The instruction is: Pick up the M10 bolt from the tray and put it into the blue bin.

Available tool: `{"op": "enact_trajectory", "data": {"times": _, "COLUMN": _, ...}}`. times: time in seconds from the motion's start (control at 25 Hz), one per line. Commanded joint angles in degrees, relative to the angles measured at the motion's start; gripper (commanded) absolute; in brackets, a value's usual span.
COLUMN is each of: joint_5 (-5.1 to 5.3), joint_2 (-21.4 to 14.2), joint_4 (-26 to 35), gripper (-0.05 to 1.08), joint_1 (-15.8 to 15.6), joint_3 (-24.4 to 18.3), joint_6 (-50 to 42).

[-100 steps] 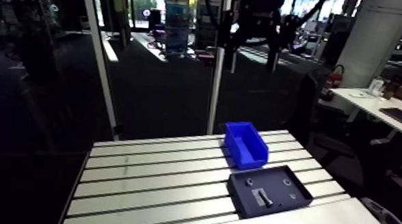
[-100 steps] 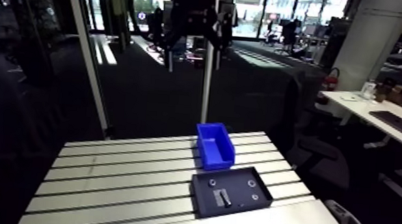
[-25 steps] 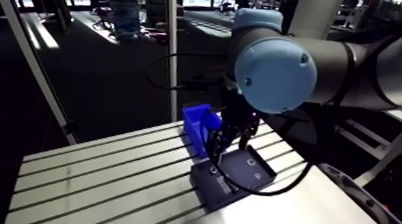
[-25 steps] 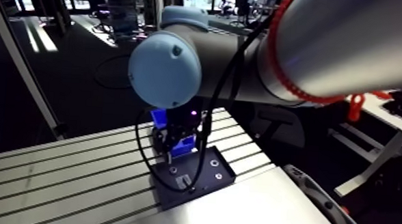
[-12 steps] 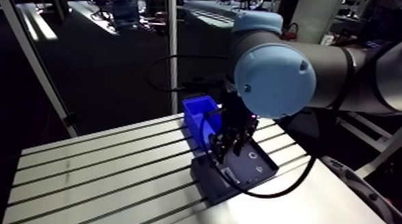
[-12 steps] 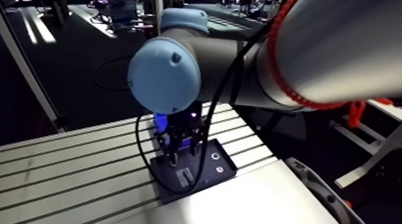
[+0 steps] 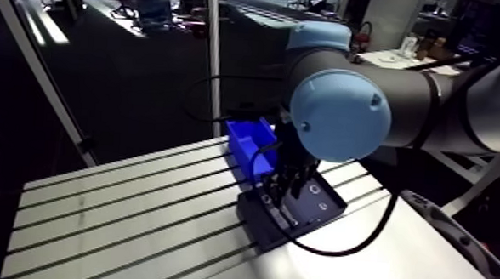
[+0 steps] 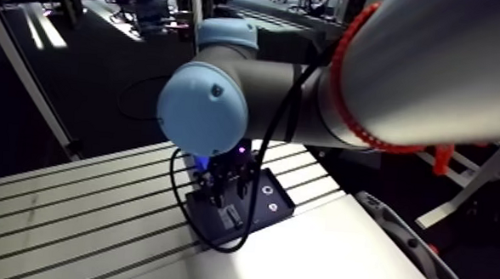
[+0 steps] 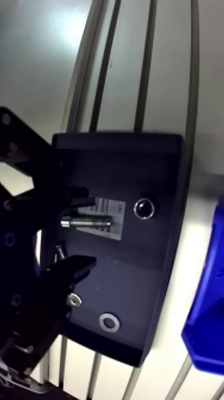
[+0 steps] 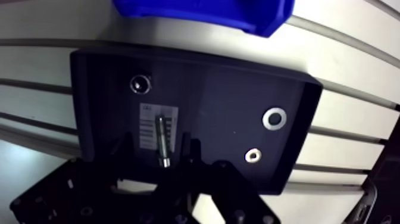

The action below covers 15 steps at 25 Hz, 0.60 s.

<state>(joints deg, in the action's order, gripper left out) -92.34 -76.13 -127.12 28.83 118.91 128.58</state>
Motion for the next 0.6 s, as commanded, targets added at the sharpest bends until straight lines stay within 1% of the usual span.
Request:
{"op": "enact_trajectory", "data": {"times": 0.04, "joint_5": -0.34, "joint_2": 0.07, "joint_4": -0.63, "gripper": 0.47, "joint_1": 0.53, "joint_3": 0.49, "joint_6": 0.84}}
{"op": "enact_trajectory", "data": {"times": 0.6, "joint_5": -0.34, "joint_2": 0.42, "joint_4": -0.72, "gripper": 0.50, "joint_1": 0.53, "joint_3": 1.46, "joint_6": 1.55}}
